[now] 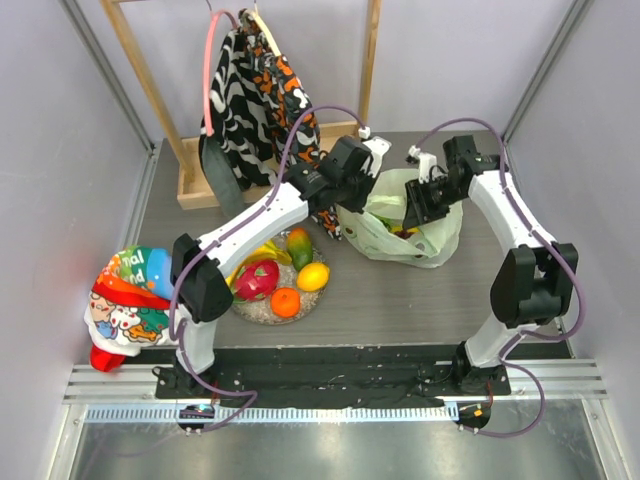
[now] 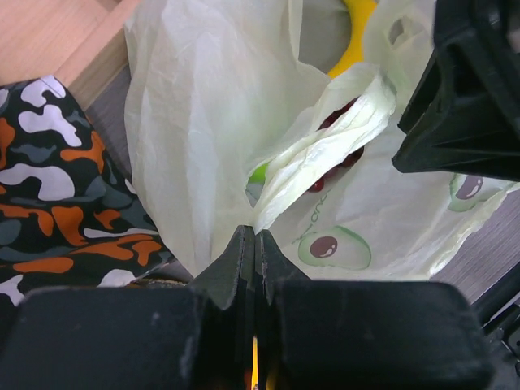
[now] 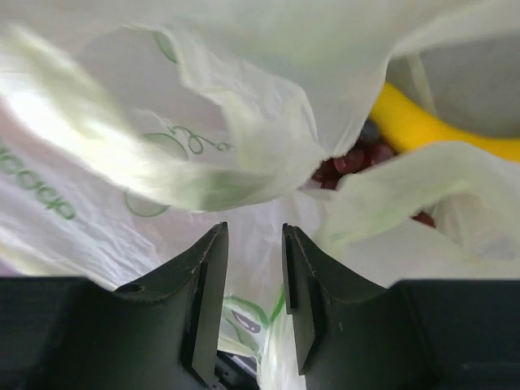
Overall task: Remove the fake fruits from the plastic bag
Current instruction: Take out the fake fruit from the plastic bag.
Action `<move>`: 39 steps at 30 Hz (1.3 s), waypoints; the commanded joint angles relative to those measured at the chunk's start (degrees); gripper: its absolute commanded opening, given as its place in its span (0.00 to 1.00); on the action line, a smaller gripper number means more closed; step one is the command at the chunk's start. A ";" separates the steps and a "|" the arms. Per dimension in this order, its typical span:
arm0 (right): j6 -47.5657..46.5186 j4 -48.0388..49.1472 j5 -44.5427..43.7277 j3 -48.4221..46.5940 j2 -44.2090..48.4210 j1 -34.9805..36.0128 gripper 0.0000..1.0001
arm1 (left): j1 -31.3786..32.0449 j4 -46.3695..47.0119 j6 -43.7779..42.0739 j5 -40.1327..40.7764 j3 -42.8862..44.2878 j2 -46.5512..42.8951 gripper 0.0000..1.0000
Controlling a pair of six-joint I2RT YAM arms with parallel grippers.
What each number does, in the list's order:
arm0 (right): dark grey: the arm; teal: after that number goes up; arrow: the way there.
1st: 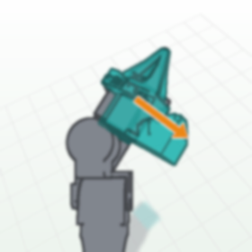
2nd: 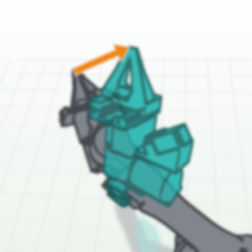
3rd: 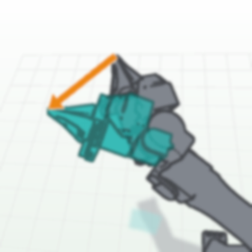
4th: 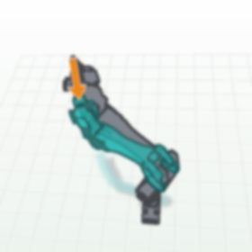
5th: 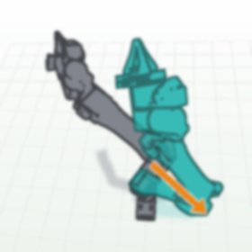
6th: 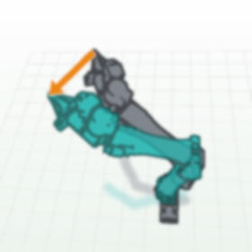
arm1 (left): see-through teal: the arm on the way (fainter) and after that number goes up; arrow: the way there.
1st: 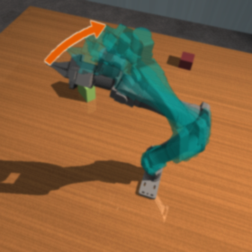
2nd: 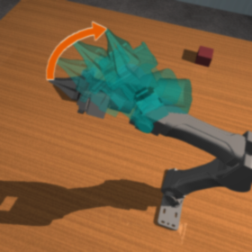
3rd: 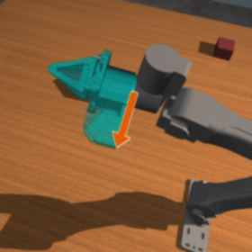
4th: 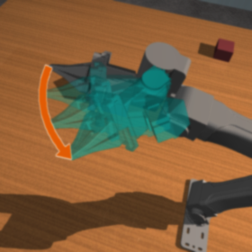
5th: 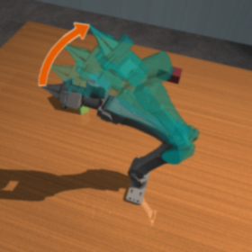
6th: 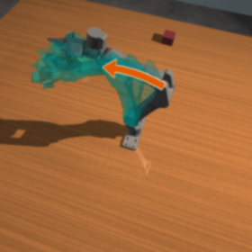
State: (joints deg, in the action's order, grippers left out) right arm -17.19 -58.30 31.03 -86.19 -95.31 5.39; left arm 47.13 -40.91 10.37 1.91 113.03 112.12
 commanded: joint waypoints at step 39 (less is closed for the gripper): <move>10.16 5.22 -12.57 -15.15 -18.08 12.63 0.90 | -3.63 12.51 4.75 -1.38 -18.02 -14.82 0.00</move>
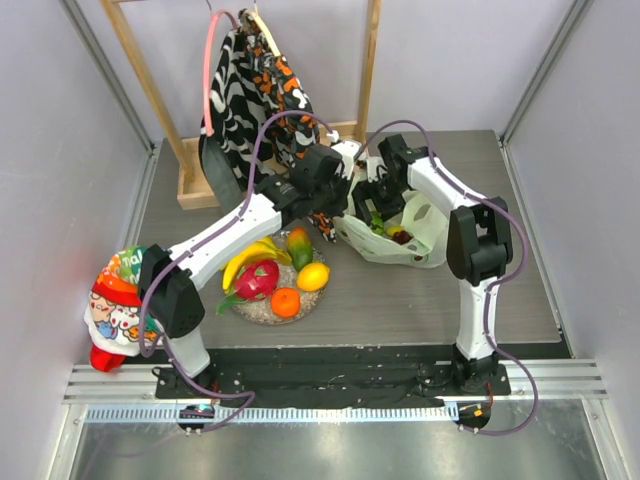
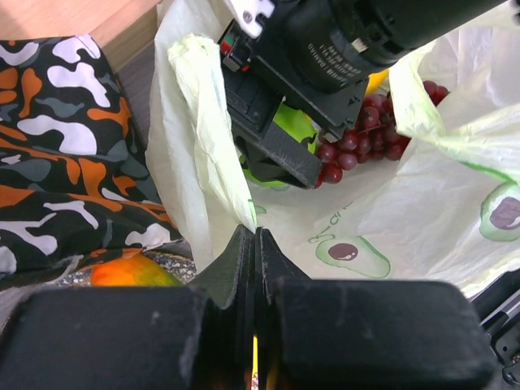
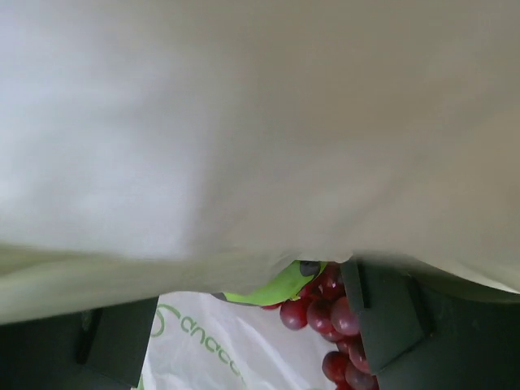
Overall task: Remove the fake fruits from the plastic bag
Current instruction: Take out the fake fruit from the plastic bag.
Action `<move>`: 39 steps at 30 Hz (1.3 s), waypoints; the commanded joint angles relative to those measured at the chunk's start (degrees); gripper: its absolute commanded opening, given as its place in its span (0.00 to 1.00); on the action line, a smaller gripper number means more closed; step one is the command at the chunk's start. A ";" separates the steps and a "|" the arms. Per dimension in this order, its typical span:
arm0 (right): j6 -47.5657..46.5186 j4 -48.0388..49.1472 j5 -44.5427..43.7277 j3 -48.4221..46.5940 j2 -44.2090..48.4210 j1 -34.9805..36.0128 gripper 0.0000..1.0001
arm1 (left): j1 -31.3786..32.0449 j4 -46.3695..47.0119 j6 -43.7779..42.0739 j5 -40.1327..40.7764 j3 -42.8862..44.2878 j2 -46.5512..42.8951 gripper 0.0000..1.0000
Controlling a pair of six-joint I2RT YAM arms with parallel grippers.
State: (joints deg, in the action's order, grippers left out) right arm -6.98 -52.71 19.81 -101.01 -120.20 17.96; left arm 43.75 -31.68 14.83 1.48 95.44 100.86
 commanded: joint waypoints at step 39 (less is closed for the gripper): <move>-19.82 -1.51 -4.18 -1.56 24.56 -7.67 0.58 | -0.42 5.40 -14.39 5.82 5.90 -0.22 0.00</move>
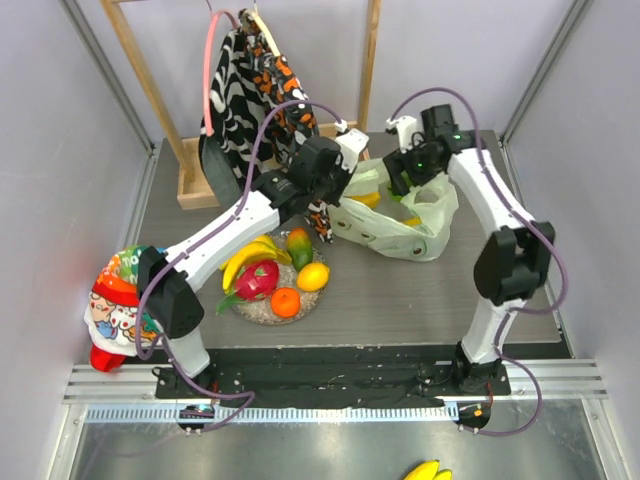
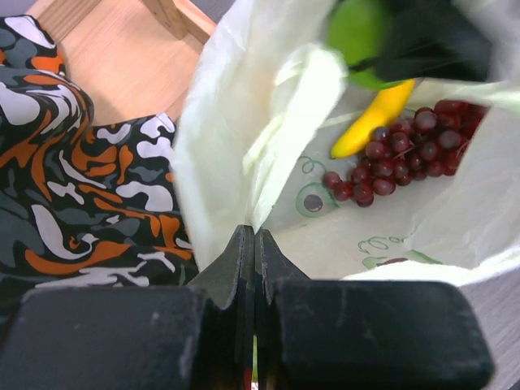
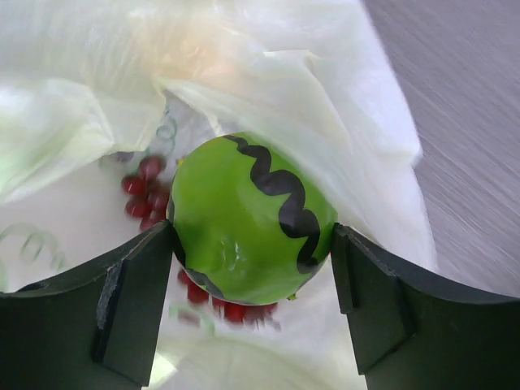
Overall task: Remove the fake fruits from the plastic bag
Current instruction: Take out the fake fruit from the plastic bag, then place the fake fruit on the plate.
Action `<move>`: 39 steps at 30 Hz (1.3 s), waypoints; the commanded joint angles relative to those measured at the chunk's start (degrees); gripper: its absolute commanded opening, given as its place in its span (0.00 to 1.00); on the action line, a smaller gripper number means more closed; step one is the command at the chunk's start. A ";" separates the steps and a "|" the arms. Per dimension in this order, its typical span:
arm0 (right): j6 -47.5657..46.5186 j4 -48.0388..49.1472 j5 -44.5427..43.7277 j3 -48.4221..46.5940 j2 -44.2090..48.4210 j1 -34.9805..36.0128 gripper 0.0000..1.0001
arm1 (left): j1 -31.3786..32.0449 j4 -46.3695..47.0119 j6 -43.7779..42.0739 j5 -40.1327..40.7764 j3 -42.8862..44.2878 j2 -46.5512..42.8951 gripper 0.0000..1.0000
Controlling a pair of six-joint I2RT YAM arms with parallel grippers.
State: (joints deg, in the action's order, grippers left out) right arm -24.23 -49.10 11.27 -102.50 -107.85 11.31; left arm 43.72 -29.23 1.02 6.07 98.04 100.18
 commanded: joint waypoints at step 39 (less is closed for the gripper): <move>-4.69 -16.82 8.07 -12.90 0.99 43.44 0.56 | -31.24 -13.91 -7.52 -17.92 -15.24 -48.76 0.86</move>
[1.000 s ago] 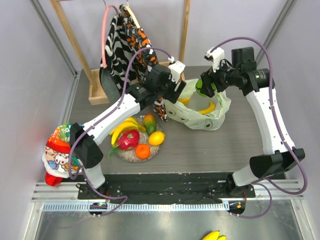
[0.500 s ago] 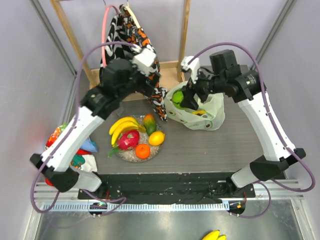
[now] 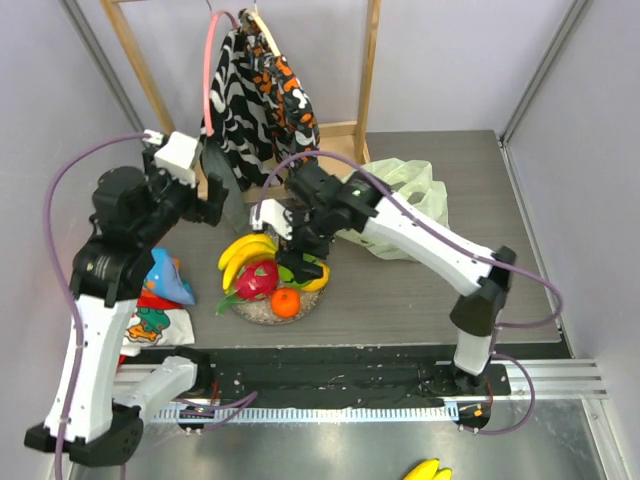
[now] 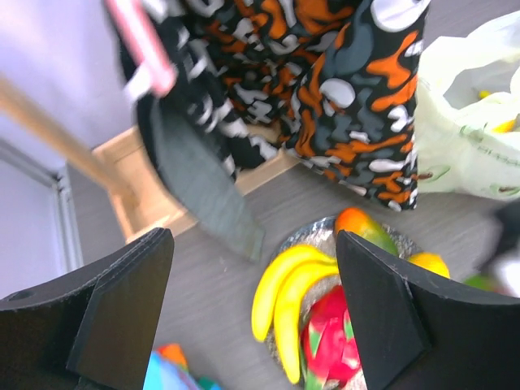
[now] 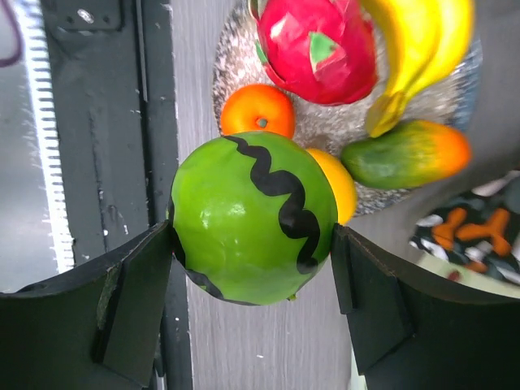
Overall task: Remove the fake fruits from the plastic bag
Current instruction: Place the fake fruit on the plate.
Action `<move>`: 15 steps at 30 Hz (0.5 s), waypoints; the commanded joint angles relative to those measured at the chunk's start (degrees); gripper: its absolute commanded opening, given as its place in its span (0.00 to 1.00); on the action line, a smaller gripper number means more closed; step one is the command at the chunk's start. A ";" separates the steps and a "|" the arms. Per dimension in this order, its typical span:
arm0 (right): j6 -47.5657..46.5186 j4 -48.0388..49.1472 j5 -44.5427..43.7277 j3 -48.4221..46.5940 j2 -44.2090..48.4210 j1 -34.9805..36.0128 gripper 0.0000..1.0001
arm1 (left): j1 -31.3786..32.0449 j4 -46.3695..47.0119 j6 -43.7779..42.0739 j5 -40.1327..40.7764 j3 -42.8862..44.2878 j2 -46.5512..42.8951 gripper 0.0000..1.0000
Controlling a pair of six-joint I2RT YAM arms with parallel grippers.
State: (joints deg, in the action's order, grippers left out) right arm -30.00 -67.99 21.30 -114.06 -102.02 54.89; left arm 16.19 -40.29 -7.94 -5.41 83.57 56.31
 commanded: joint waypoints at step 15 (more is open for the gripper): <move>1.61 7.87 -9.35 -10.13 -21.64 -0.58 0.59 | -11.44 -4.09 3.55 -10.24 -4.73 -10.97 0.84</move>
State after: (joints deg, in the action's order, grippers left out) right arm -28.97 -62.59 13.41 -121.08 -124.97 54.39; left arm 5.30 -44.51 -5.10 -13.76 79.55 45.23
